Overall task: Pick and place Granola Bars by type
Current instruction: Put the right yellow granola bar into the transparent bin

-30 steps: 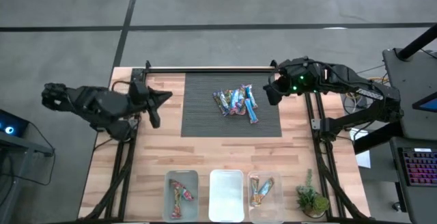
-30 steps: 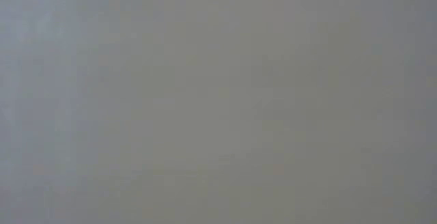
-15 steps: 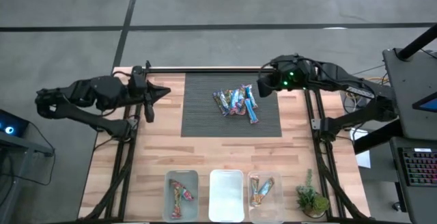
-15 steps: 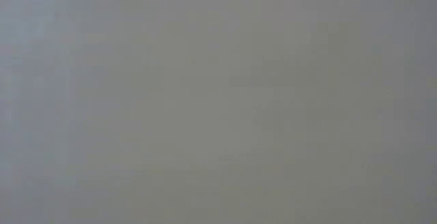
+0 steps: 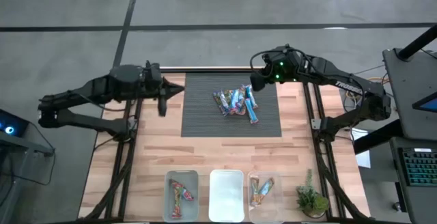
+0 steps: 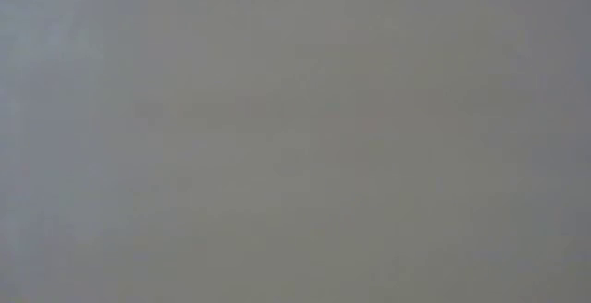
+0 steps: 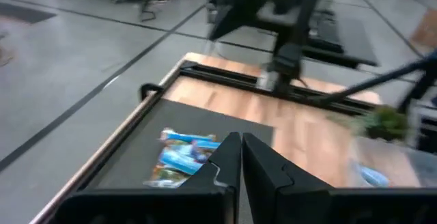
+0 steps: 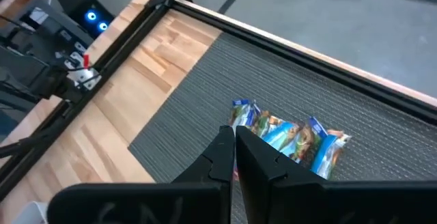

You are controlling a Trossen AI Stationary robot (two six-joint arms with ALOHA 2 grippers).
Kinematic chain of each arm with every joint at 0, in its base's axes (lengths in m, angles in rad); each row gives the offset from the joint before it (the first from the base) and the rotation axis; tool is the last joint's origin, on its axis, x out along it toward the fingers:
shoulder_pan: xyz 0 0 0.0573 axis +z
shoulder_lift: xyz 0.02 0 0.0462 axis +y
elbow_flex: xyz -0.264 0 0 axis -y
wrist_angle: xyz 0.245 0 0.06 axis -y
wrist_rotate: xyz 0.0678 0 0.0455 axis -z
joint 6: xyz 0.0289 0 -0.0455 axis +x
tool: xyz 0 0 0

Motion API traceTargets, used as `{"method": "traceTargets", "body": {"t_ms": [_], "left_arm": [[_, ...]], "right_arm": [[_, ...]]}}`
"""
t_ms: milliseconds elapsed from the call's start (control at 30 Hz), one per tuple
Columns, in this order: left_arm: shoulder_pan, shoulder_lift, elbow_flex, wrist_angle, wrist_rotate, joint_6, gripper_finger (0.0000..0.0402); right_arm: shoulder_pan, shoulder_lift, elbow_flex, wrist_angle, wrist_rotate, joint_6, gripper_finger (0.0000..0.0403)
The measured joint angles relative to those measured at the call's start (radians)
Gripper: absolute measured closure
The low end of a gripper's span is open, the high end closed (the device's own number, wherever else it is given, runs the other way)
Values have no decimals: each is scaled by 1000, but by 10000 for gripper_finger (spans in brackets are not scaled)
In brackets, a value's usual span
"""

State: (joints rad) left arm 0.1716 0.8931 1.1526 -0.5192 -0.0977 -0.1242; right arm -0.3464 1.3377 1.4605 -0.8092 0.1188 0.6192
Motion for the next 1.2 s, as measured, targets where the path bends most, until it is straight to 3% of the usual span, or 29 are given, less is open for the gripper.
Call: {"method": "traceTargets", "body": {"t_ms": [367, 700, 933, 1200], "left_arm": [[179, 69, 6, 3, 47, 1, 401], [229, 73, 6, 3, 58, -10, 401], [230, 73, 6, 2, 58, -33, 401], [233, 73, 6, 1, 57, -54, 401]], "right_arm": [[-76, 0, 54, -44, 10, -52, 394], [-143, 0, 58, -54, -42, -91, 390], [-178, 13, 107, -93, -93, -91, 330], [-236, 149, 297, -275, -93, -121, 264]]}}
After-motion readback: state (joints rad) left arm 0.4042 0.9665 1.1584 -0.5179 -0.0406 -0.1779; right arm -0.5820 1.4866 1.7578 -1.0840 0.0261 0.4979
